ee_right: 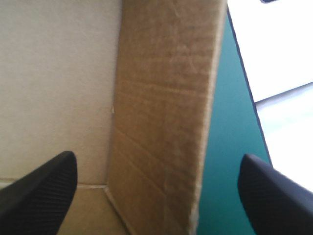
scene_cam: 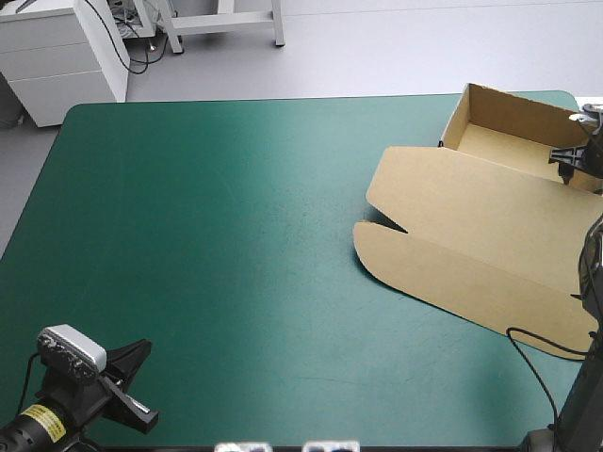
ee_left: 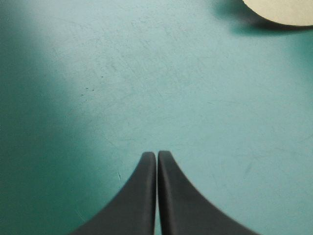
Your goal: Fold the box
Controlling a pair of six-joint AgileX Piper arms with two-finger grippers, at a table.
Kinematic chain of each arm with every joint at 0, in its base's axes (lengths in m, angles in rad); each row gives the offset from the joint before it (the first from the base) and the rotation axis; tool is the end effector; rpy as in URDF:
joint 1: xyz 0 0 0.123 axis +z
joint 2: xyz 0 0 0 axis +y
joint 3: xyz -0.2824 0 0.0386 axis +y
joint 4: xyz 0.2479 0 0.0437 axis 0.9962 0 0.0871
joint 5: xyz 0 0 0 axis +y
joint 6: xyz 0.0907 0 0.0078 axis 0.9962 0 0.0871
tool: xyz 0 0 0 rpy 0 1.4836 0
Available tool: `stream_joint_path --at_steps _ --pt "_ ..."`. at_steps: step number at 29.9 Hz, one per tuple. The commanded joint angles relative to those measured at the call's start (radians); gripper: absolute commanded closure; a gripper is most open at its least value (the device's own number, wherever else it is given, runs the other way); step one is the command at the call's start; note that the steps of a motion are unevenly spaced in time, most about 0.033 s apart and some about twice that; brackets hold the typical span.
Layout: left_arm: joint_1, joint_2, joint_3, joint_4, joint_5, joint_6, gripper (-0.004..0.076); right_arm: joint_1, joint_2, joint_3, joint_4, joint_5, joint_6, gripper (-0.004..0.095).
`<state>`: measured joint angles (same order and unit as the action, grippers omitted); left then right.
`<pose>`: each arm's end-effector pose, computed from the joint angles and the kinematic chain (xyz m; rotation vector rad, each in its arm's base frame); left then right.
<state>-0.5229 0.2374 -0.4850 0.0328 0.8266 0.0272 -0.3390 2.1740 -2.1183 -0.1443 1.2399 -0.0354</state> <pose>0.0396 -0.0203 0.2870 0.5707 1.9928 -0.2669 0.4430 -0.1693 0.2792 0.3928 2.7702 -0.2951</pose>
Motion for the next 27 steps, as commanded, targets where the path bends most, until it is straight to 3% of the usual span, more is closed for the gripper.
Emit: stream_joint_path --at_steps 1,3,6,9,13,14,22,27 --pt "-0.007 0.009 -0.027 0.000 -0.065 -0.010 0.0731 -0.005 -0.172 -0.030 0.058 0.010 -0.007 -0.0016" --pt "-0.007 0.009 -0.027 -0.002 -0.065 -0.010 0.0731 -0.005 -0.232 -0.030 0.155 0.010 -0.013 0.0020" --pt "-0.007 0.009 -0.027 -0.002 -0.065 -0.010 0.0731 -0.001 -0.338 -0.016 0.394 0.010 -0.067 0.0143" --pt "-0.007 0.009 -0.024 -0.008 -0.065 -0.013 0.0731 0.030 -0.463 0.052 0.603 0.010 -0.152 0.0393" --pt "-0.007 0.009 -0.020 -0.009 -0.063 -0.027 0.0731 0.149 -0.625 0.200 0.640 0.008 -0.245 0.0875" --pt "-0.007 0.009 -0.018 -0.011 -0.063 -0.027 0.0731 0.180 -0.665 0.242 0.642 0.008 -0.263 0.0921" --pt "-0.007 0.009 -0.016 -0.019 -0.052 -0.027 0.0731 0.499 -0.954 0.567 0.625 -0.054 -0.383 0.0914" --pt "-0.007 0.009 -0.016 -0.033 -0.003 -0.027 0.0731 0.591 -1.225 0.844 0.530 -0.298 -0.369 0.0914"
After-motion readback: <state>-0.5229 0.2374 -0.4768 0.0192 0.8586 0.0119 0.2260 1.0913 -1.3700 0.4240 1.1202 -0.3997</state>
